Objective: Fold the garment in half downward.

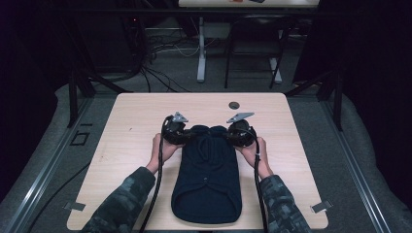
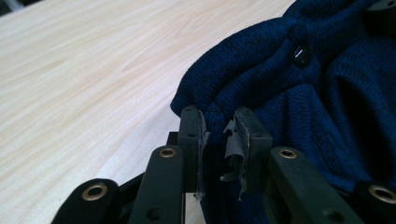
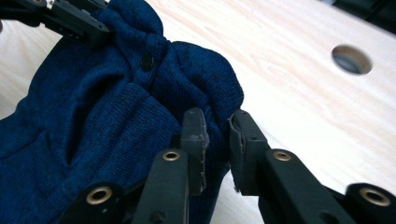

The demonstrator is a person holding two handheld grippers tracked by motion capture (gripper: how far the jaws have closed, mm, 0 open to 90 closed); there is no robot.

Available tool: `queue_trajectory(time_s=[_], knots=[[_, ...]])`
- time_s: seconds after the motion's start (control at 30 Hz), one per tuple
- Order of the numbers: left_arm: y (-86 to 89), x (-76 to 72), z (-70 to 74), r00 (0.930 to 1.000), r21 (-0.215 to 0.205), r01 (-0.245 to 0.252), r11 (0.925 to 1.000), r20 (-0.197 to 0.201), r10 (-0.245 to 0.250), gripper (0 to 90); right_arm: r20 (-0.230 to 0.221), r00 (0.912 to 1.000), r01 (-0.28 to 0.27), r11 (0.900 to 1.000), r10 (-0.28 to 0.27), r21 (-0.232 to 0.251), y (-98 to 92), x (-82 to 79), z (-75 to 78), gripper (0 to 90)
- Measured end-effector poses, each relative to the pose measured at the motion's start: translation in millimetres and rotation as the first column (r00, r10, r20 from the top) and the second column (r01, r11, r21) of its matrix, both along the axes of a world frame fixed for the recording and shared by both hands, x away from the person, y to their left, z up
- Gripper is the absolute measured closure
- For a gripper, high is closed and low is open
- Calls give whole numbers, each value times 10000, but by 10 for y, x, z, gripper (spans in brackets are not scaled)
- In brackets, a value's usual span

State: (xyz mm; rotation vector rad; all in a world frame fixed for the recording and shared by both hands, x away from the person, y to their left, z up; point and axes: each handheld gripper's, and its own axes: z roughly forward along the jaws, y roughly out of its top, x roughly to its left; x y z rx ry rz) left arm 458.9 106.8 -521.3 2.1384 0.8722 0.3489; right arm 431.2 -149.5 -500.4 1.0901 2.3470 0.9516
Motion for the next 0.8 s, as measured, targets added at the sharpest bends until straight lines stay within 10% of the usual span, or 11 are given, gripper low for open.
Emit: queue_trajectory(time_s=[0.47, 0.8], knots=[[46, -126, 273, 9957, -468, 549, 9974, 773, -512, 757, 1010, 9946, -237, 9997, 231, 40, -45, -167, 266, 768], [58, -214, 396, 9887, -398, 941, 9948, 1211, -886, 781, 801, 9958, -476, 9982, 446, 359, -96, -238, 365, 721]])
